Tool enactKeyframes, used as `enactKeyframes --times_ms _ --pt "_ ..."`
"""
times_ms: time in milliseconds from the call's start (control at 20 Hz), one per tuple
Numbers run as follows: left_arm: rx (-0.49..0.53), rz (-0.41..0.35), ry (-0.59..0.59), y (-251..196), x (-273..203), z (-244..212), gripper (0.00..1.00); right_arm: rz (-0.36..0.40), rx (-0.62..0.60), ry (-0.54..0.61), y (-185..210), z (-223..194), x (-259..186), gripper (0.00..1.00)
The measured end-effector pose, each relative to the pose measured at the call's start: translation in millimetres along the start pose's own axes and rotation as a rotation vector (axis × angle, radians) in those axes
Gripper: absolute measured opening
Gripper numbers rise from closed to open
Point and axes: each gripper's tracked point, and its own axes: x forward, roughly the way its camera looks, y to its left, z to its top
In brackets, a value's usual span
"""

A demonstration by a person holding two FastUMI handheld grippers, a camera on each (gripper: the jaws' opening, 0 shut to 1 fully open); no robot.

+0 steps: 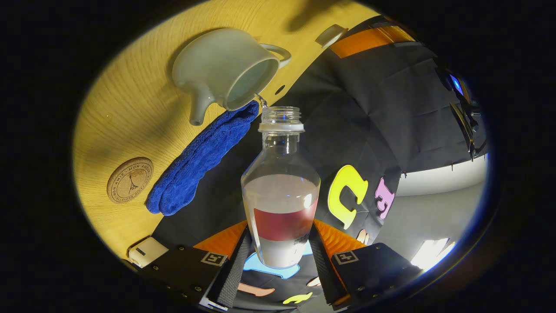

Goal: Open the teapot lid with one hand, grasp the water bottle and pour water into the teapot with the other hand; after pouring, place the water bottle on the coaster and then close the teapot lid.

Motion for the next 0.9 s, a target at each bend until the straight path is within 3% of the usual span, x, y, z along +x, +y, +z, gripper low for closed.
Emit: enactKeyframes --times_ms 300,650,750,900 --pt "0.0 -0.002 0.004 0 1 -3 0.07 -0.03 -0.058 -0.021 -5 5 0 0.74" --pt "-0.003 0.002 0.003 2 1 -2 0.06 -0.032 -0.04 -0.017 -6 6 0 0.74" --pt "-0.005 0.002 0.001 3 0 -2 0.06 0.005 0.007 -0.015 1 5 2 0.74" --pt "-0.008 0.004 -0.002 4 0 -1 0.07 0.116 0.195 0.019 29 2 -4 0.75"
